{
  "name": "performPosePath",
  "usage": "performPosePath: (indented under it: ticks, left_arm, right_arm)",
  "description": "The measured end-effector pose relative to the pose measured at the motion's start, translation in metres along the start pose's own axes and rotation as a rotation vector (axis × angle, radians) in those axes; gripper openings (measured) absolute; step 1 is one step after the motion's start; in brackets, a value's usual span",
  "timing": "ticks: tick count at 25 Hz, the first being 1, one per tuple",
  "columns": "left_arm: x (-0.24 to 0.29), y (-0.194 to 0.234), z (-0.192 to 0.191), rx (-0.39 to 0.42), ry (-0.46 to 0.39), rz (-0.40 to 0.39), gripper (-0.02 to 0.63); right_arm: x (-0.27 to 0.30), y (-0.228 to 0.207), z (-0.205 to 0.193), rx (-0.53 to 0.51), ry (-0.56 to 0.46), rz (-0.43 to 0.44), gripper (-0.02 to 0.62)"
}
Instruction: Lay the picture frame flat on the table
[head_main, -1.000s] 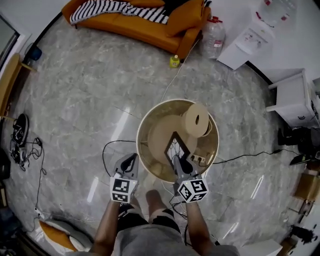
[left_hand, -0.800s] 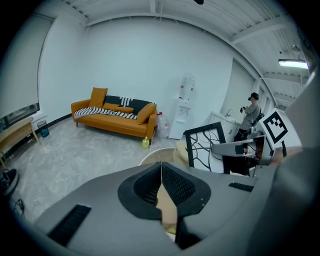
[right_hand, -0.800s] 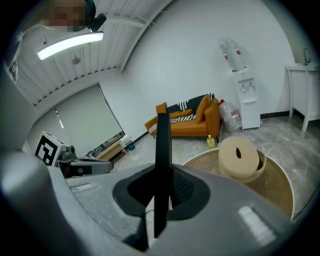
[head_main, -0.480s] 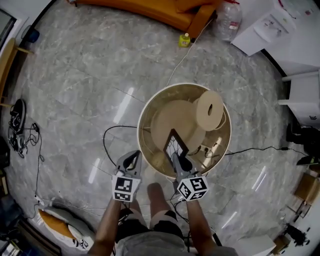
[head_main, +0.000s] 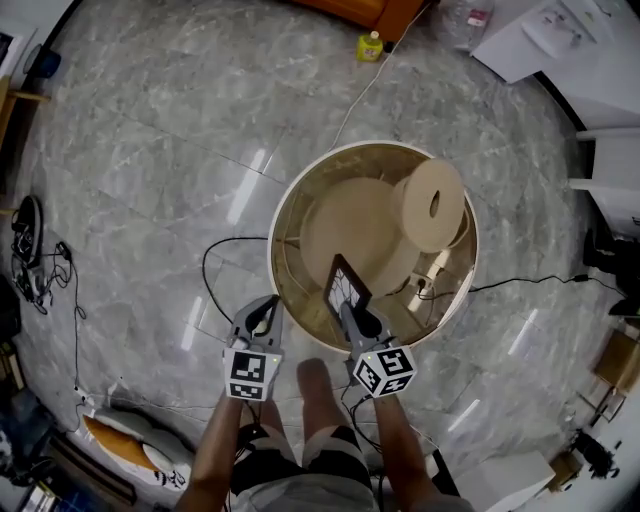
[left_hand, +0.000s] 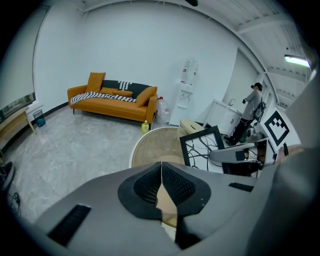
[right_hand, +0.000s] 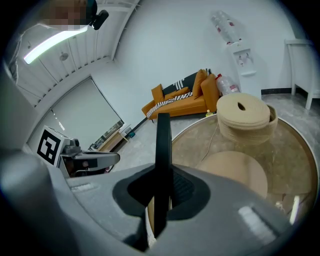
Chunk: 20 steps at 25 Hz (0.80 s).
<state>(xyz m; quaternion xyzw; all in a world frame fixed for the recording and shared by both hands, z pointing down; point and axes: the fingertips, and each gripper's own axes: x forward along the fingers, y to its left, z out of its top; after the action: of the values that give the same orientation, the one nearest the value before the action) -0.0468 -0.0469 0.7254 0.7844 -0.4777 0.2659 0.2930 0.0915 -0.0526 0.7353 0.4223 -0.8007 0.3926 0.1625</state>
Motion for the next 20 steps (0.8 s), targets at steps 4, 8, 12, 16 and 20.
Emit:
performPosePath:
  ticks: [4, 8, 12, 16, 20]
  left_arm:
    - [0.008, 0.002, -0.010, -0.006, 0.015, 0.007, 0.021]
    - [0.018, 0.003, -0.020, -0.021, 0.022, 0.014, 0.021]
    - [0.031, -0.001, -0.029, -0.012, 0.042, 0.003, 0.021]
    - [0.042, -0.003, -0.037, -0.009, 0.062, -0.005, 0.021]
    - [0.049, -0.002, -0.043, -0.009, 0.076, -0.002, 0.021]
  right_arm:
    - [0.009, -0.008, -0.017, 0.027, 0.028, -0.005, 0.035]
    - [0.015, -0.017, -0.028, 0.046, 0.038, -0.005, 0.035]
    - [0.024, -0.028, -0.037, 0.064, 0.060, -0.011, 0.035]
    - [0.034, -0.035, -0.048, 0.095, 0.093, -0.013, 0.035]
    - [0.038, -0.040, -0.057, 0.122, 0.104, -0.013, 0.035]
